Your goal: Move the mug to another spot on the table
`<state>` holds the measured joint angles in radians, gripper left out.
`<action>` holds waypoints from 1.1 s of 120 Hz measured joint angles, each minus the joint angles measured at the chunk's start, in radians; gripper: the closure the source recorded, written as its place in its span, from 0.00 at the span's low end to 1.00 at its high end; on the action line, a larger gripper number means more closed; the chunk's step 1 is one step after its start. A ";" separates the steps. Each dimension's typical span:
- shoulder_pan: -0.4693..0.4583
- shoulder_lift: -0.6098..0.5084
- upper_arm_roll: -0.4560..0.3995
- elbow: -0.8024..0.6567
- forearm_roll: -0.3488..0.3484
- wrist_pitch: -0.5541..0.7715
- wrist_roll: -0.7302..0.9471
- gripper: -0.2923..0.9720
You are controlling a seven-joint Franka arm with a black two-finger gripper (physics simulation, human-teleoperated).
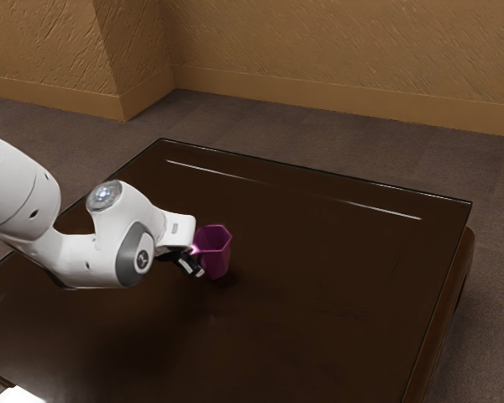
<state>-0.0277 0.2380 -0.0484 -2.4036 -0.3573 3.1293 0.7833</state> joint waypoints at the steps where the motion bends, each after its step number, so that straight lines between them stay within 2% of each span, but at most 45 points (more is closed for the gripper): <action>1: 0.000 -0.001 -0.001 -0.003 -0.001 0.001 0.001 0.83; 30: 0.001 -0.019 -0.012 -0.066 -0.034 0.049 0.031 0.83; 52: 0.003 -0.014 -0.013 -0.066 -0.036 0.049 0.038 0.51; 76: 0.001 -0.033 -0.009 -0.068 -0.045 0.010 0.042 0.34; 96: 0.000 -0.140 0.016 -0.068 -0.072 -0.138 0.042 0.28; 112: 0.007 -0.258 0.049 -0.071 -0.074 -0.349 0.033 0.26; 122: 0.006 -0.316 0.076 -0.032 0.002 -0.517 0.004 0.25; 132: 0.005 -0.380 0.082 0.032 0.117 -0.689 -0.056 0.24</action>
<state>-0.0227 -0.1418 0.0333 -2.3718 -0.2403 2.4401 0.7275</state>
